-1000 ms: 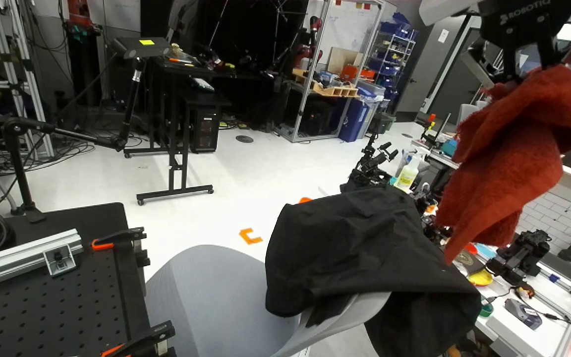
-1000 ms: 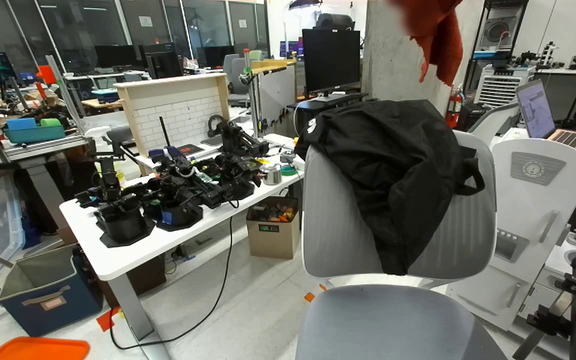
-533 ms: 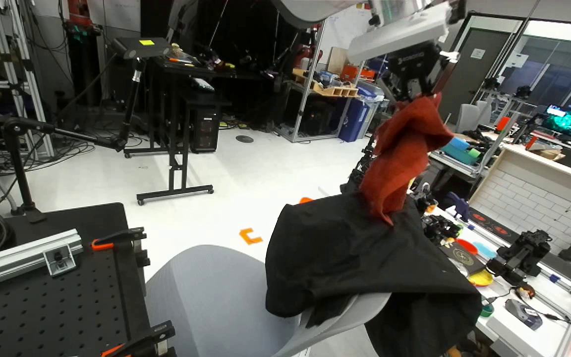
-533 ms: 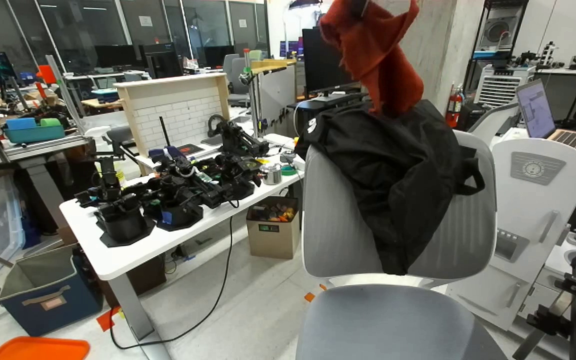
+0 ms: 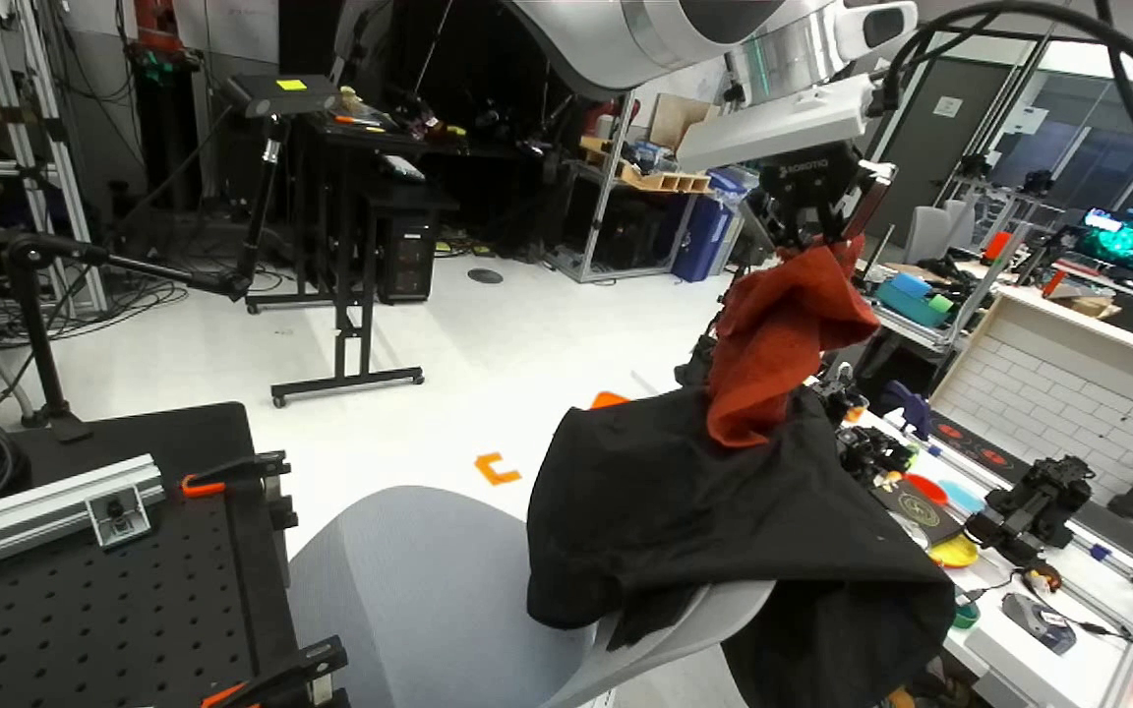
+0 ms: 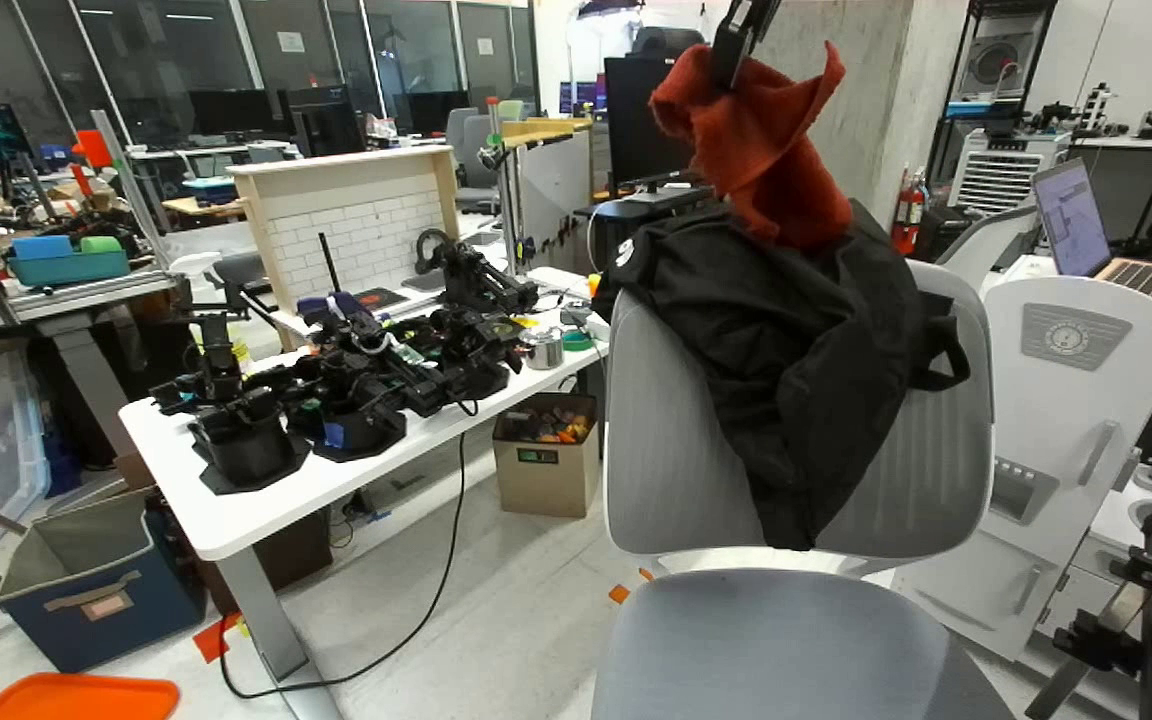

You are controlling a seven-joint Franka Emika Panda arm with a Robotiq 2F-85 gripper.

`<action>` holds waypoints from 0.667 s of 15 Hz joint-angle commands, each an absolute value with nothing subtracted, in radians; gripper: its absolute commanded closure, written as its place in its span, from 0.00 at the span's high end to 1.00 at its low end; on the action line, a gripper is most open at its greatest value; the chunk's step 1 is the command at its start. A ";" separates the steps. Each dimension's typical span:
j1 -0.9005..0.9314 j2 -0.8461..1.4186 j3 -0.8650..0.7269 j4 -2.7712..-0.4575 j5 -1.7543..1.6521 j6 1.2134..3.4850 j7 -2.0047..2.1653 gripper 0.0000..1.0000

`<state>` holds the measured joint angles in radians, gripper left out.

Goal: Put the black clothing on the backrest of the chair then put the red towel on the backrest.

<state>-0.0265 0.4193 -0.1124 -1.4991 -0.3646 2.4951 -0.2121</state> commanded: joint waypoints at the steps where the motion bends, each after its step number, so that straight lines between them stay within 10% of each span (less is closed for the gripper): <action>1: -0.050 0.294 -0.129 -1.617 -0.372 2.477 -0.207 0.03; 10: -0.100 0.318 -0.158 -1.773 -0.397 2.542 -0.190 0.03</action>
